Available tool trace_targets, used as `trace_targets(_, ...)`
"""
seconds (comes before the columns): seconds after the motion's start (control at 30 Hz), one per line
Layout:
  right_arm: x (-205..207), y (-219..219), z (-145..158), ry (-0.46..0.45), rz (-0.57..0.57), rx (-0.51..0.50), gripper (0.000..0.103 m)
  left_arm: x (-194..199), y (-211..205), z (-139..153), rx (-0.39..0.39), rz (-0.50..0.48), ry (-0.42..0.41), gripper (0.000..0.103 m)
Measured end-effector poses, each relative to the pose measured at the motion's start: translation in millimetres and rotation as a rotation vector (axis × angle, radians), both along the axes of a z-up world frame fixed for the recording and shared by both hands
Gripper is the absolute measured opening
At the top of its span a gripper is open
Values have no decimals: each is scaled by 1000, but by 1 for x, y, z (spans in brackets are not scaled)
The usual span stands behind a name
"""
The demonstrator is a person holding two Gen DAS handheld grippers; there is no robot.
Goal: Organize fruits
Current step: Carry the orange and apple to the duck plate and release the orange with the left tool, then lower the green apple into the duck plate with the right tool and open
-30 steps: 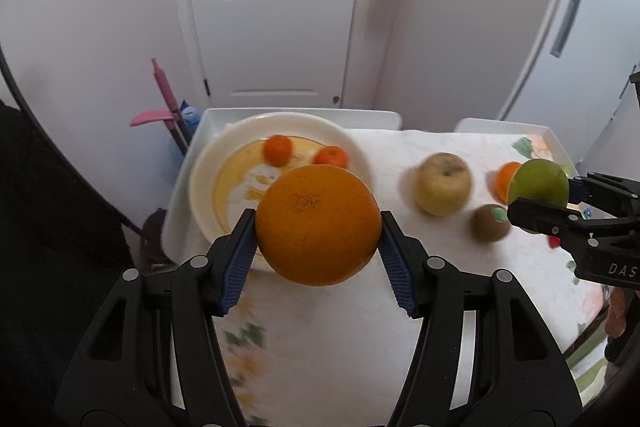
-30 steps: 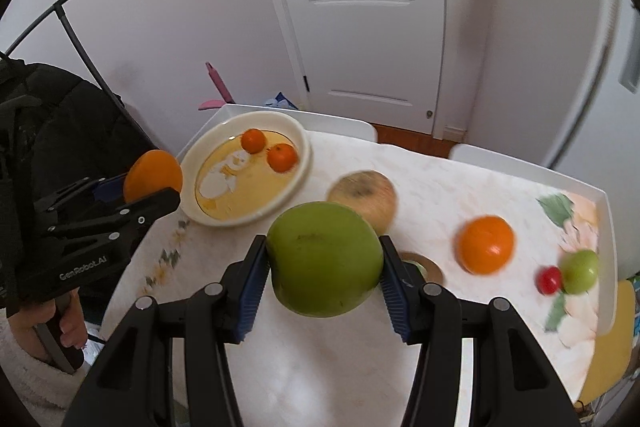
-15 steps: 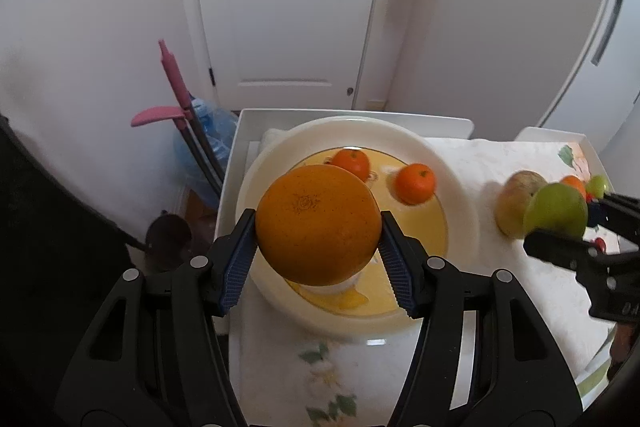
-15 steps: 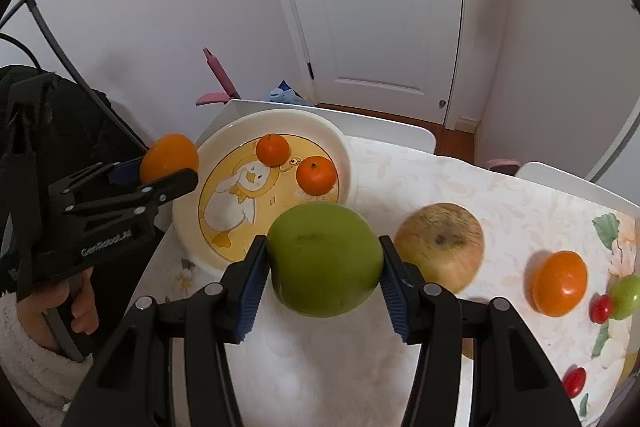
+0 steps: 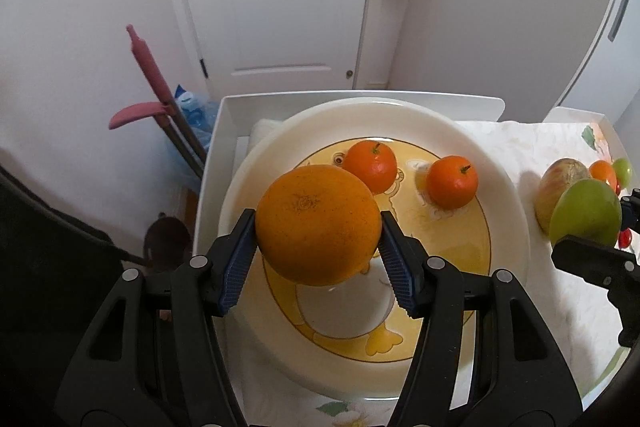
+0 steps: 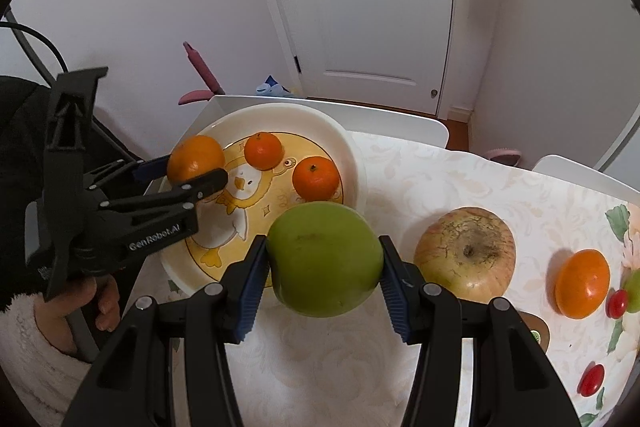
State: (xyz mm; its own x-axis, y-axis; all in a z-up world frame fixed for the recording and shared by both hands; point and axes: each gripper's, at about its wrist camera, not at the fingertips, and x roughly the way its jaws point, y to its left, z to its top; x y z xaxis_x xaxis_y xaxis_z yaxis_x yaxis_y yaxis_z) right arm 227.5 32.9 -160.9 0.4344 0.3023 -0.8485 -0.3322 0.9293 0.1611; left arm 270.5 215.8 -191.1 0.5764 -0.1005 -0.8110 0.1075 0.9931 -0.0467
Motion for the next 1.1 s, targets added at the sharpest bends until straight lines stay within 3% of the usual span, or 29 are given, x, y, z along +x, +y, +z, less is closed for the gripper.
trace_targets(0.1,0,-2,2,-2,-14,2,49,-2,3,2,-22,-1,-15,66)
trace_targets(0.17,0,-3,3,-5,-19,4,49,-6,4,8,-16,2,-50,98)
trace_targets(0.2,0,-4,4,-7,-20,3,49,-8,5,11,-16,6,-70,103)
trace_targets(0.27,-1,-6,6,-11,-20,0,49,-13,6,18,-31,4,-101,103)
trace_targets(0.53,-3,-12,14,-16,-8,9,49,-31,4,27,-21,14,-79,103)
trace_targets(1.1,14,5,15,-6,191,-5,49,-79,3,46,-5,105,-55,103)
